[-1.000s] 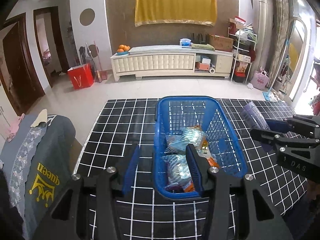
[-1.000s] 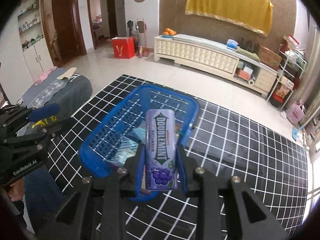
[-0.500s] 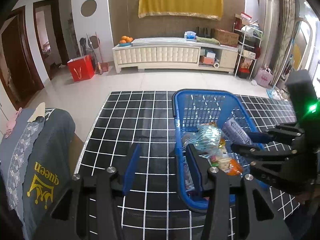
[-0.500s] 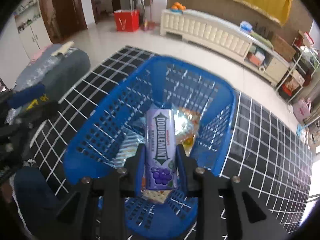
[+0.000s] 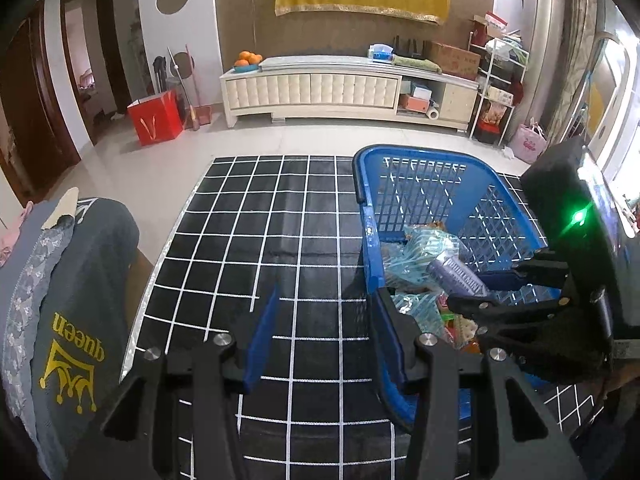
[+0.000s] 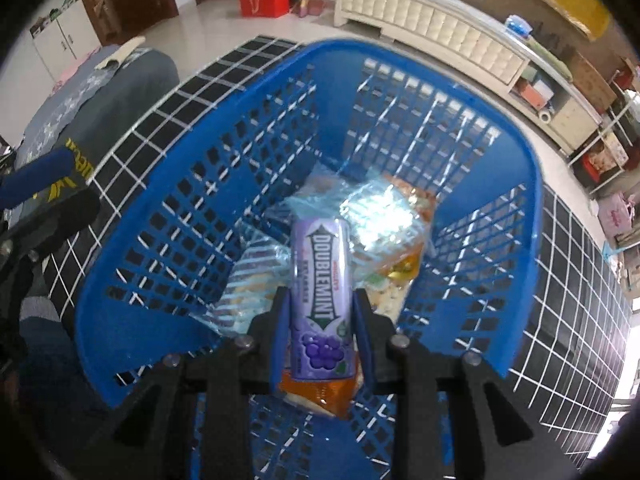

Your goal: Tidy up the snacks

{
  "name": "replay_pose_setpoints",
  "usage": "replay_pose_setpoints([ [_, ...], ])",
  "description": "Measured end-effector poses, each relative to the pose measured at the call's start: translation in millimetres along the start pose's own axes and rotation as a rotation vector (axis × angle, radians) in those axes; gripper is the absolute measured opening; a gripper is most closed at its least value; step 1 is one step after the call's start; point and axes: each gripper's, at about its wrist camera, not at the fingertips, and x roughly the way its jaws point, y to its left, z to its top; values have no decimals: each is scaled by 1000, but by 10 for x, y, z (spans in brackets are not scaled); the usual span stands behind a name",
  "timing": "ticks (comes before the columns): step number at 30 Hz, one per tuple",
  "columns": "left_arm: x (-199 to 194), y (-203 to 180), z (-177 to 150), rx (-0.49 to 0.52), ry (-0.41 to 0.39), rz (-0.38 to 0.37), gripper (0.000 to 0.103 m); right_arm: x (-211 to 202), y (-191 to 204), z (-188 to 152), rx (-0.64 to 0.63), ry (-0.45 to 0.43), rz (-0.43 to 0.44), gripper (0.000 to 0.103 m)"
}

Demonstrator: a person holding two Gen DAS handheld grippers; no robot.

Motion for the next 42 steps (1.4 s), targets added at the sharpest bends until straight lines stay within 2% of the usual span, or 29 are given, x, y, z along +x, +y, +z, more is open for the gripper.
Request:
replay_pose_setpoints([
  [3,36,12,12,3,7,-6,45,131,-46,-2,16,52,19,35],
  [6,31,24,22,8,4,-5,45,117,-44,-30,2,51,28,35],
  [9,18,49,13,-3,3,-8,45,69,-42,-60,17,32,41,44],
  [15,-105,24,-43,-11,-5,-14,45,-430,-102,-295,49,-124,5,57],
  [20,-366,-132,-88,-10,-37,-43,45,-1075,-335,-647,139,-269,-25,59],
  [23,-585,-290,-123,-4,-70,-71,45,-1490,-457,-917,195,-370,-88,59],
  [29,-1076,-736,-216,36,-151,-138,45,-2120,-557,-1485,252,-496,-179,68],
  [31,-1235,-902,-251,58,-181,-163,52,-2260,-552,-1629,263,-526,-205,74],
  [32,-1314,-985,-266,70,-199,-174,62,-2356,-558,-1724,272,-546,-224,78],
  [34,-1487,-1158,-314,95,-242,-195,72,-2510,-567,-1888,290,-583,-261,97],
  [35,-1555,-1225,-335,105,-258,-200,81,-2561,-555,-1937,298,-598,-278,101],
  [36,-1626,-1291,-359,115,-276,-201,85,-2593,-549,-1982,306,-612,-292,103],
  [38,-1775,-1394,-413,124,-313,-199,86,-2671,-550,-2116,325,-638,-309,103],
  [40,-1870,-1452,-450,128,-330,-214,95,-2726,-553,-2239,334,-652,-310,103],
  [41,-1912,-1480,-472,129,-336,-223,103,-2740,-559,-2279,335,-651,-313,103],
  [42,-1955,-1496,-509,127,-348,-228,103,-2749,-551,-2322,341,-654,-320,103],
])
